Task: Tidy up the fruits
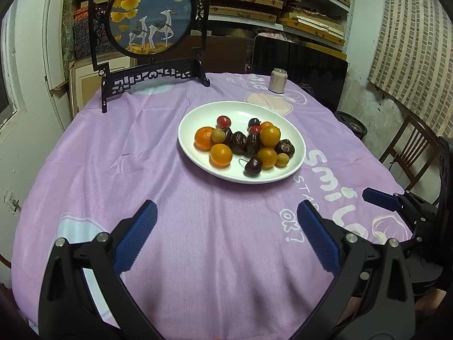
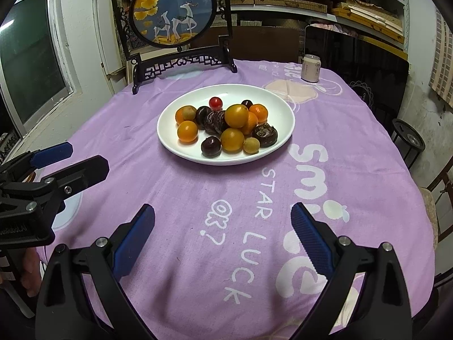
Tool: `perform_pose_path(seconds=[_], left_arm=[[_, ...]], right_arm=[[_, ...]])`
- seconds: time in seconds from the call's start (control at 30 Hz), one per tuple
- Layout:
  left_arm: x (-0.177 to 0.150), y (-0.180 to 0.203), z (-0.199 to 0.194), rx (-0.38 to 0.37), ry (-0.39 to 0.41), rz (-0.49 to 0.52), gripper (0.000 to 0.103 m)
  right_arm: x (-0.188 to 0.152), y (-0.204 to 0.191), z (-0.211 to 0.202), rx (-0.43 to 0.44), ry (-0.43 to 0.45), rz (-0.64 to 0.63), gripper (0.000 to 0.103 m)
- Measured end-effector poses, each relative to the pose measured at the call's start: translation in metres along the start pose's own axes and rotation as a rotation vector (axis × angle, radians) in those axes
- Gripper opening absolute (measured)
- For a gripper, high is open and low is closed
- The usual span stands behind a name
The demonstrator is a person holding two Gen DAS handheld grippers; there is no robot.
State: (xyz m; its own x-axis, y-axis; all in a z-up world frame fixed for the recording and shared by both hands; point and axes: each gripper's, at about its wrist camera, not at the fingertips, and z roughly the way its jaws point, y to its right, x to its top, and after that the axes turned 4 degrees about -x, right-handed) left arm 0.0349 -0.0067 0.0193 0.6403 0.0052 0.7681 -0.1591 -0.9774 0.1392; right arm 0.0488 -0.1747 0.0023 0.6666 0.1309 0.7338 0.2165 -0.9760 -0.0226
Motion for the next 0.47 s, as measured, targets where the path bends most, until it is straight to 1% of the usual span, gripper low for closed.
perform_pose_path(seconds=[0.47], left_arm=[[0.0016, -0.0059, 0.0085, 0.017, -0.030, -0.024, 0.101]], right_arm=[[0.0005, 0.0005, 0.0042, 0.006, -0.010, 0.004, 0.097]])
